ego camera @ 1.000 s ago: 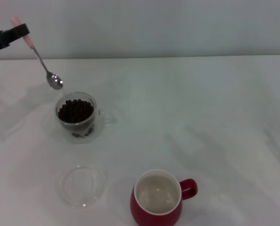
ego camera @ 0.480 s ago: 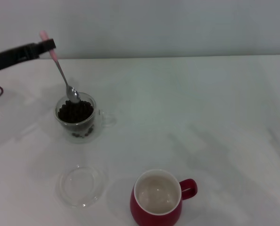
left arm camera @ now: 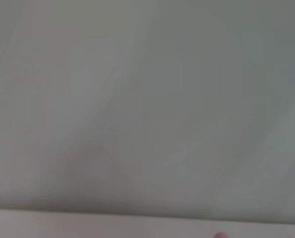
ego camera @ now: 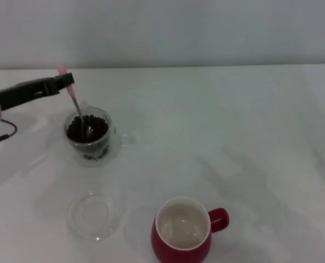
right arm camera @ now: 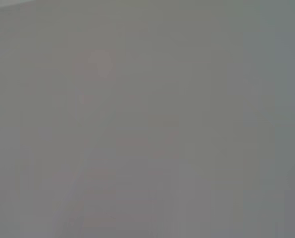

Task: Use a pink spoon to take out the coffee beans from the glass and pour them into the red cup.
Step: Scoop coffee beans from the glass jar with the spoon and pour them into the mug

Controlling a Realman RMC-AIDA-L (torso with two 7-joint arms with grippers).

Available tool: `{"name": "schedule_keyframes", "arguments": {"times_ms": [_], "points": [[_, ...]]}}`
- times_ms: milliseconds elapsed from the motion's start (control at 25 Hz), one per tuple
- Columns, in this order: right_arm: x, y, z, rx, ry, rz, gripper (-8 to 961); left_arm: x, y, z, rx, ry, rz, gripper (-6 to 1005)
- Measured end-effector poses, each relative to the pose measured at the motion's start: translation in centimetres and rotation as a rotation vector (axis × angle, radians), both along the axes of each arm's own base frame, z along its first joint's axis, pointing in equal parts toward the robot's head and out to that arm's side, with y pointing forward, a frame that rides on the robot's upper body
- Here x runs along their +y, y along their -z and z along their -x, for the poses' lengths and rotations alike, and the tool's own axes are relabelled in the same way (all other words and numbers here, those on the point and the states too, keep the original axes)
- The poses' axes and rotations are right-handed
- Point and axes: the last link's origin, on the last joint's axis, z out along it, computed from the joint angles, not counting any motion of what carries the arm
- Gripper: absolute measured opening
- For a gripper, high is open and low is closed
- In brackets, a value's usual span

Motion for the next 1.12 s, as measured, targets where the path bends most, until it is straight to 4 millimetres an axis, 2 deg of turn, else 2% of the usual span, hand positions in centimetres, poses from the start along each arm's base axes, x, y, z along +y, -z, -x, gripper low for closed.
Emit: {"name": "schedule_keyframes", "arguments": {"times_ms": [160,400,760,1120], "points": [[0.0,0.1,-0.1,0.001,0.009,0.004,684,-0.4,1.3,0.0,0.005,-0.011,0.012,124],[0.2,0.2,-0.2,-0.001,0.021,0.010,684,-0.8,1.5,0.4,-0.037,-0.054,0.006,124],[0.4,0.1,-0.2,-0.006,0.024,0.010,683,-2.8,0.8,3.3,-0.234,-0.221,-0.051,124],[1.4,0.2,-0.2,-0.010,0.035,0.013,683,-5.1,0.3,6.0,-0.372,-0.335,-0.115,124]]}}
